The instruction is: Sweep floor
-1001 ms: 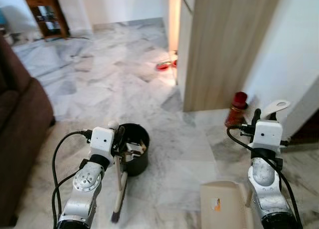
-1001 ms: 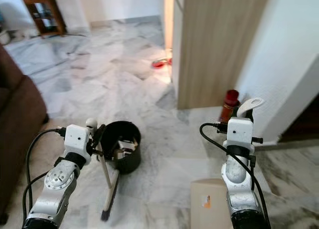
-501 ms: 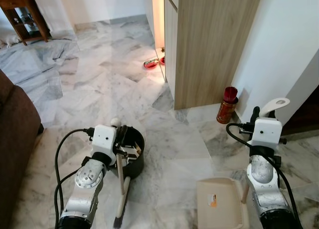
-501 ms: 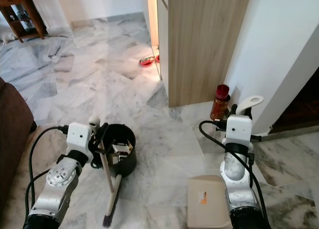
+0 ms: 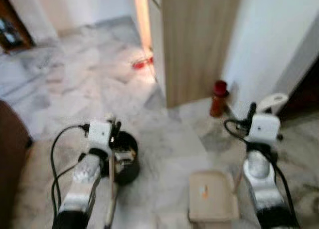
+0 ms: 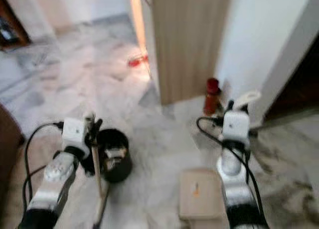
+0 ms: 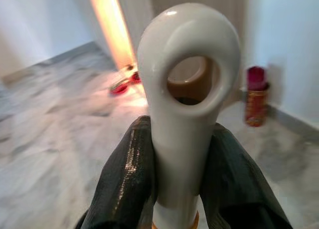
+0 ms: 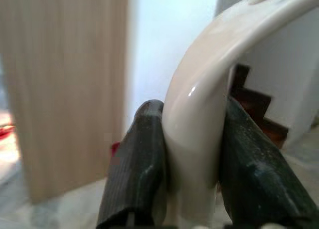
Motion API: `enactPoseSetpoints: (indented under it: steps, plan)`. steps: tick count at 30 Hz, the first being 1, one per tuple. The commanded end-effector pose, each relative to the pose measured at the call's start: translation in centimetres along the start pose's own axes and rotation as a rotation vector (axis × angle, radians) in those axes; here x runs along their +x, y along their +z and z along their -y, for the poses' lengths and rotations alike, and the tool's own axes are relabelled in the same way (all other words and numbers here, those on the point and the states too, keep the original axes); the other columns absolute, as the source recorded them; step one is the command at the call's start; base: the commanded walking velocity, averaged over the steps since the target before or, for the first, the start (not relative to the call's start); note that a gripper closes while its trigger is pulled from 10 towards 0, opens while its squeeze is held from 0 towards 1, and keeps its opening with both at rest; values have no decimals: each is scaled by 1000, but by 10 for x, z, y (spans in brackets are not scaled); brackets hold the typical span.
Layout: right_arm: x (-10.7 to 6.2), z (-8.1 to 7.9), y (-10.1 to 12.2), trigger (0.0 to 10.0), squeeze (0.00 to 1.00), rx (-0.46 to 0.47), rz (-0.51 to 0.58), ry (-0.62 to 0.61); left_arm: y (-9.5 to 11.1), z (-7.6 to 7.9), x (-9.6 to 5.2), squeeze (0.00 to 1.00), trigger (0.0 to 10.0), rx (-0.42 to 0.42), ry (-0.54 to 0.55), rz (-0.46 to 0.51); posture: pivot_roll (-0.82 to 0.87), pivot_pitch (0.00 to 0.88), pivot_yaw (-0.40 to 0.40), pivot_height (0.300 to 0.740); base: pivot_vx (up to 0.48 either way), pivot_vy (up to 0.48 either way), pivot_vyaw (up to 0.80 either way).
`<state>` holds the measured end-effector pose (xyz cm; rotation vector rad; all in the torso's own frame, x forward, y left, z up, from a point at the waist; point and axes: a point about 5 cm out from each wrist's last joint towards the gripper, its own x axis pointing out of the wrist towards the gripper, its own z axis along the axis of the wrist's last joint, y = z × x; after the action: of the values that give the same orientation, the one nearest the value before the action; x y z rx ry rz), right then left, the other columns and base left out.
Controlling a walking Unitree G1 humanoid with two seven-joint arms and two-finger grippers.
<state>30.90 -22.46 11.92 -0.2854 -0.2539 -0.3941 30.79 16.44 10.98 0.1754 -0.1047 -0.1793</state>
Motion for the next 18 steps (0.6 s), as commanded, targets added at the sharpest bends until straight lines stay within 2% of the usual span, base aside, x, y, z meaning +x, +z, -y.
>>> enactPoseSetpoints:
  steps: [1,18]
  plan:
    - [2,0,6,10000,0,-17,31,8,12,-6,1,0,10000,16,17,72,52,102,92,740,0,0,-800]
    - [-1,1,6,10000,0,-13,30,6,12,-2,3,0,10000,6,11,79,31,112,88,740,0,0,-800]
